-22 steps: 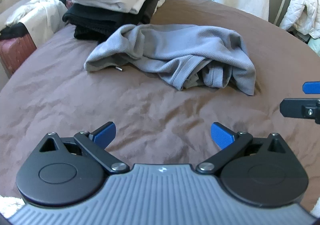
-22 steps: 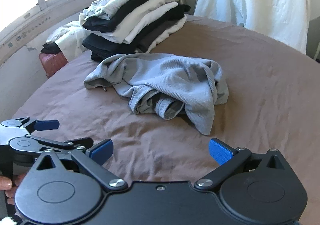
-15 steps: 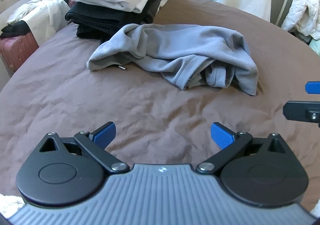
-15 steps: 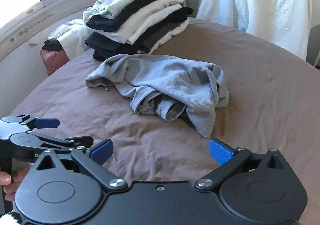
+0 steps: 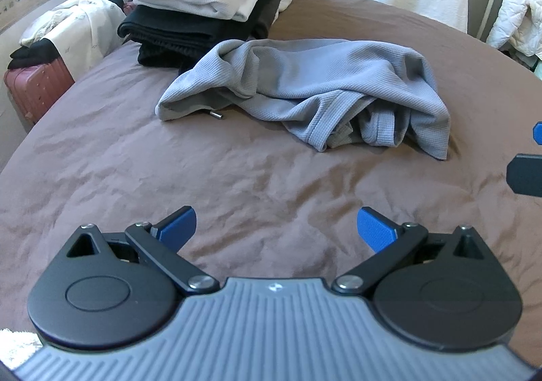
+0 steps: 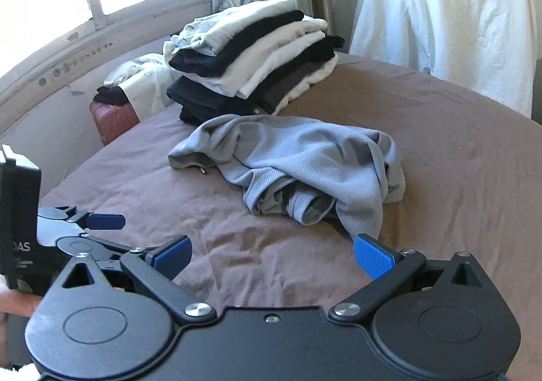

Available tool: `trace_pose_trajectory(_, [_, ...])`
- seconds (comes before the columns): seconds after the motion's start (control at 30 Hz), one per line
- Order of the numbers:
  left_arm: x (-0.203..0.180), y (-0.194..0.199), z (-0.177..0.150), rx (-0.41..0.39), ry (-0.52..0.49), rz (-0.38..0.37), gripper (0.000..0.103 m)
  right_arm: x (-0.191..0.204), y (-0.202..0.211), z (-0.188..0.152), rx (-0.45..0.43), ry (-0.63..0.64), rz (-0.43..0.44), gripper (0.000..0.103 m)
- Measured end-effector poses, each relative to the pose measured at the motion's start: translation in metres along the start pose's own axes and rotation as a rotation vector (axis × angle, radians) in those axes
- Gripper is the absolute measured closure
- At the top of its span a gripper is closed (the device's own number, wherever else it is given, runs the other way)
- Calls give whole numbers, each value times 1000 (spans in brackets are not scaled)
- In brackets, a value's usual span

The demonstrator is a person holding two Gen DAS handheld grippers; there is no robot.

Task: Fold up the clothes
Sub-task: 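Move both open tools toward the crumpled grey hoodie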

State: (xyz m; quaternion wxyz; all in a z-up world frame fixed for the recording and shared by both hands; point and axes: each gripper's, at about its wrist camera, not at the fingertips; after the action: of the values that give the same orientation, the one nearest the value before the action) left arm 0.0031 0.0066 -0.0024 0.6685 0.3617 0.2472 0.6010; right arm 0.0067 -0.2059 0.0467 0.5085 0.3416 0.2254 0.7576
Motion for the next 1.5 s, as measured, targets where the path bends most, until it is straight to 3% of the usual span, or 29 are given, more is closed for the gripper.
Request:
trace_pose_trajectory(0.3, [1, 1, 0, 6, 23, -59, 0, 1, -6, -9, -24, 74, -75, 0])
trace_pose_trajectory(0.87, [-5, -10, -2, 47, -33, 12, 0, 0, -8, -9, -8, 74, -76, 0])
trace_pose_trajectory(1.1, [-9, -20, -4, 63, -45, 30, 0, -12, -11, -2, -40, 60, -78, 0])
trace_pose_trajectory(1.23, [-8, -27, -3, 69, -23, -12, 0, -24, -16, 7, -56, 41, -78, 0])
trace_pose_trajectory(1.37, [-6, -32, 1, 63, -15, 3, 0, -30, -37, 15, -8, 53, -137, 0])
trace_pose_trajectory(1.5, [1, -33, 9, 38, 70, -60, 0, -36, -52, 25, 29, 55, -149, 0])
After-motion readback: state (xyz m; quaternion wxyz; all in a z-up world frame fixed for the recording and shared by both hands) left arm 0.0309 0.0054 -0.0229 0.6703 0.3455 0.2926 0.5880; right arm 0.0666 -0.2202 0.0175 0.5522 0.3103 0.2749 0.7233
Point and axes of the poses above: each gripper's, at about its wrist camera, not at the fingertips, and y roughly against the way its jaws point, x to its left, z to its top, and after that the axes turned 13 degrees about -y, right-handed
